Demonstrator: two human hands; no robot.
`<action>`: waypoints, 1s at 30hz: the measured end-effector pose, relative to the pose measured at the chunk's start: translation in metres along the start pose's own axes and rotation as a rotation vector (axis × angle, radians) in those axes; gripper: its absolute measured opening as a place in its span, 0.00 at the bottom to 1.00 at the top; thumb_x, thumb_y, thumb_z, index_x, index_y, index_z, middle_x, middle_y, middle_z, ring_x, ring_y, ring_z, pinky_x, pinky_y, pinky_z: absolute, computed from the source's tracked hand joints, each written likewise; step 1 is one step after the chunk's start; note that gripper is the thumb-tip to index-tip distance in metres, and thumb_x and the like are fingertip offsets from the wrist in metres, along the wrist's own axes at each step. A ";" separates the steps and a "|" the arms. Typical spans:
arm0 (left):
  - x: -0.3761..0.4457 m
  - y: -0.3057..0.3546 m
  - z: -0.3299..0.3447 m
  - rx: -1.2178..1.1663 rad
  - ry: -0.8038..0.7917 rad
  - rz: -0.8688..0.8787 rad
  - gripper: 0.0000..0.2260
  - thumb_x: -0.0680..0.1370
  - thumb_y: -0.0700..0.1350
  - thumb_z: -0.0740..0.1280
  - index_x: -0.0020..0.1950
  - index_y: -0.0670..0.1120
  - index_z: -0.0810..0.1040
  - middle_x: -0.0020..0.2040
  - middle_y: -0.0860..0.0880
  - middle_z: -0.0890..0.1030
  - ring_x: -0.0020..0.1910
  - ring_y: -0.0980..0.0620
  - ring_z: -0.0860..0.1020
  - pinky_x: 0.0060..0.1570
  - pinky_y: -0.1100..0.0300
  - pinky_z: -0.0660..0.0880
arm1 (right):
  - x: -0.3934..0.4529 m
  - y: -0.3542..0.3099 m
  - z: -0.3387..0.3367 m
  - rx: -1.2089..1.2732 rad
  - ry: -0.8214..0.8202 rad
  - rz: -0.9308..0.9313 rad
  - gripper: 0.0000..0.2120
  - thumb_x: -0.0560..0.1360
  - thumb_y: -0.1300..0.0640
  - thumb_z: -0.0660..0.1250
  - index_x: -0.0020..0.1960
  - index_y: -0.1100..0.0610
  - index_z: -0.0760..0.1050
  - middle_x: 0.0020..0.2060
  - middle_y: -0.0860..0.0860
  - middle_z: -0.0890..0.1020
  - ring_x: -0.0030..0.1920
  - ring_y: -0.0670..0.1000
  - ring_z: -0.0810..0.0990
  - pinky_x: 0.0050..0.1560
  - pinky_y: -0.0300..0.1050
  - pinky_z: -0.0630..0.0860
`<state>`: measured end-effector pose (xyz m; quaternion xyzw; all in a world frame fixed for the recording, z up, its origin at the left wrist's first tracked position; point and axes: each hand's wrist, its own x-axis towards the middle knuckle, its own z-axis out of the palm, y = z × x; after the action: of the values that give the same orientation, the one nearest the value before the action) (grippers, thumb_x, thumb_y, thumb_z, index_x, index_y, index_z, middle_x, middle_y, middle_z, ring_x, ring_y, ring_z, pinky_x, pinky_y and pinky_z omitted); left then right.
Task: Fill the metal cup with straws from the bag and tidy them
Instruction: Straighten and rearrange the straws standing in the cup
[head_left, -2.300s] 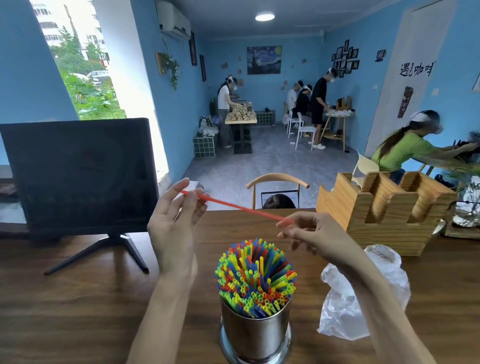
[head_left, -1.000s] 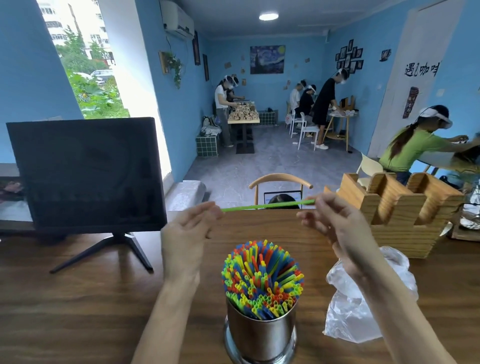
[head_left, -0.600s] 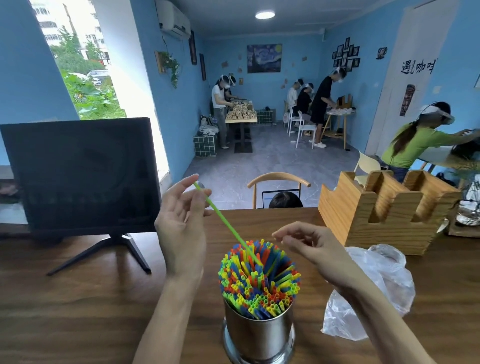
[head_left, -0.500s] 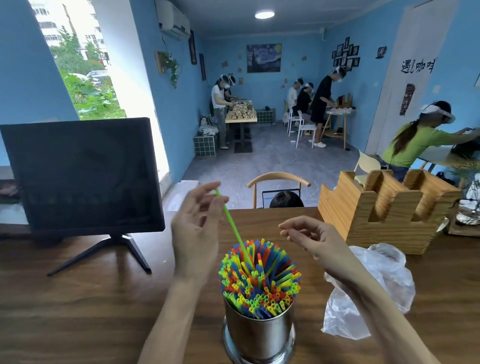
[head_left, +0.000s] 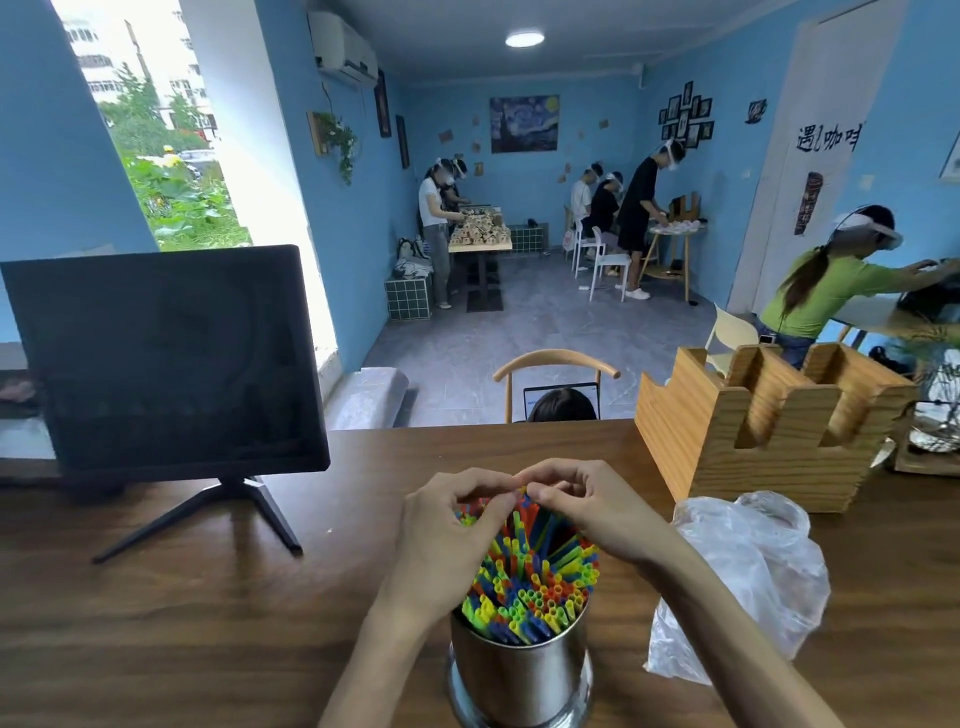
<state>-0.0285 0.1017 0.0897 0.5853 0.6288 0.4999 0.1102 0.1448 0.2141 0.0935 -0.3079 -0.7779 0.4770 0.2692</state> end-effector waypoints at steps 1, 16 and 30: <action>0.000 0.000 0.001 -0.003 0.017 0.015 0.08 0.77 0.51 0.74 0.52 0.66 0.84 0.50 0.67 0.83 0.53 0.65 0.81 0.50 0.69 0.77 | 0.000 0.000 0.001 0.004 0.006 0.006 0.08 0.81 0.53 0.68 0.52 0.42 0.85 0.47 0.46 0.87 0.51 0.46 0.85 0.54 0.45 0.83; -0.001 -0.001 0.006 -0.093 -0.007 -0.038 0.06 0.79 0.51 0.72 0.52 0.62 0.83 0.53 0.66 0.81 0.54 0.65 0.80 0.52 0.69 0.78 | -0.014 -0.017 -0.010 0.323 0.136 -0.100 0.03 0.76 0.53 0.69 0.46 0.49 0.82 0.50 0.53 0.87 0.50 0.48 0.85 0.46 0.39 0.80; -0.015 -0.008 -0.010 -0.551 -0.303 -0.111 0.19 0.76 0.59 0.72 0.67 0.62 0.78 0.72 0.58 0.76 0.70 0.55 0.76 0.62 0.54 0.79 | -0.024 -0.008 -0.004 -0.092 0.095 -0.028 0.14 0.77 0.43 0.72 0.61 0.33 0.79 0.55 0.37 0.83 0.56 0.37 0.80 0.52 0.39 0.80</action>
<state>-0.0362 0.0855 0.0811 0.5660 0.4770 0.5520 0.3840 0.1618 0.1962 0.0999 -0.3312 -0.7897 0.4217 0.2980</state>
